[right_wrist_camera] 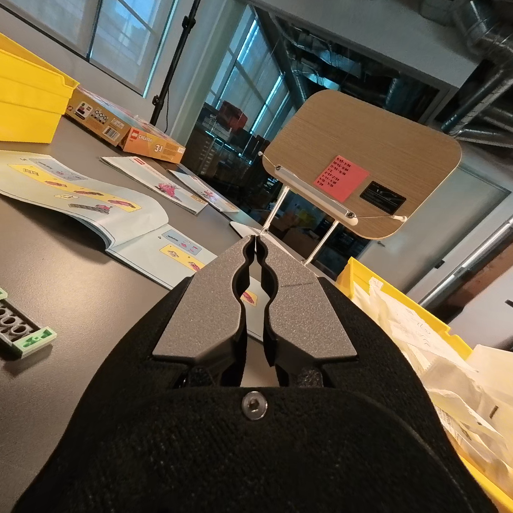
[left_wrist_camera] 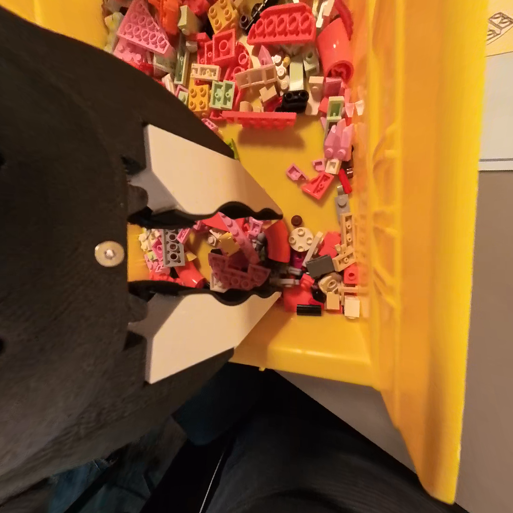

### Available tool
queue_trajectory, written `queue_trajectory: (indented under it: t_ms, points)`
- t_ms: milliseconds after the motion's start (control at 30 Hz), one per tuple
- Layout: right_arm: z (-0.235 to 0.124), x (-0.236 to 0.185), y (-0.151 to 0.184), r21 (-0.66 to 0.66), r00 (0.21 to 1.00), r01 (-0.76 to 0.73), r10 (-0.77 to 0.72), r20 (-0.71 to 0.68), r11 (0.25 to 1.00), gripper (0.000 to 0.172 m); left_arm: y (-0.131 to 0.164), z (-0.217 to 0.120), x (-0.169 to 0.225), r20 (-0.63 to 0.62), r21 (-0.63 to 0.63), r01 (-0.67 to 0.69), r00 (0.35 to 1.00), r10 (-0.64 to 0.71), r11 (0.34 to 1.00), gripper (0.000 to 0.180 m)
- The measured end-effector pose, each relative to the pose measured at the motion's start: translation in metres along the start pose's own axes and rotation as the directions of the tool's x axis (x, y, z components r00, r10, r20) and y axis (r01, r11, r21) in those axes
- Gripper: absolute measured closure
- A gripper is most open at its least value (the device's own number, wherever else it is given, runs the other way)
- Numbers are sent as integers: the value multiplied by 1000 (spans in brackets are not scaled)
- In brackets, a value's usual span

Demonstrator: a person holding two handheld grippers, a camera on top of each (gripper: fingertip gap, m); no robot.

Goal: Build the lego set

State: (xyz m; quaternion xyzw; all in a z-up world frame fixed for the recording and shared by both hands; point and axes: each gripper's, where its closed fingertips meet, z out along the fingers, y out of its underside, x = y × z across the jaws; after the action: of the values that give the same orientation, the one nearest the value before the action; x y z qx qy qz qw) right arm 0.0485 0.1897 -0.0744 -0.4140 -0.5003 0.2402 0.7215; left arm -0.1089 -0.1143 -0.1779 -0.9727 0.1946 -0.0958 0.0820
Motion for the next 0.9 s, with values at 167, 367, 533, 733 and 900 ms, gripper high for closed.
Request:
queue_trajectory:
  t_ms: [167, 367, 533, 733, 900]
  points:
    - [0, 0, 0, 1, 1000, -2, 2, 1, 1000, 172, -3, -5, -5, -14, 23, 24, 1000, -24, 999, 142]
    - [0, 0, 0, 1, 1000, -4, 4, 2, 1000, 172, -6, -23, -46, 143, 97, 107, 982, -121, 989, 166]
    - [0, 0, 0, 2, 1000, -6, 6, 2, 1000, 172, 6, -29, -75, 255, 110, 211, 938, -233, 971, 166]
    - [0, 0, 0, 1, 1000, -5, 5, 3, 1000, 172, -2, -36, -55, 140, 170, 198, 965, -222, 965, 133]
    - [0, 0, 0, 1, 1000, -5, 5, 3, 1000, 172, 12, -28, -18, 46, 46, 74, 996, -76, 996, 113]
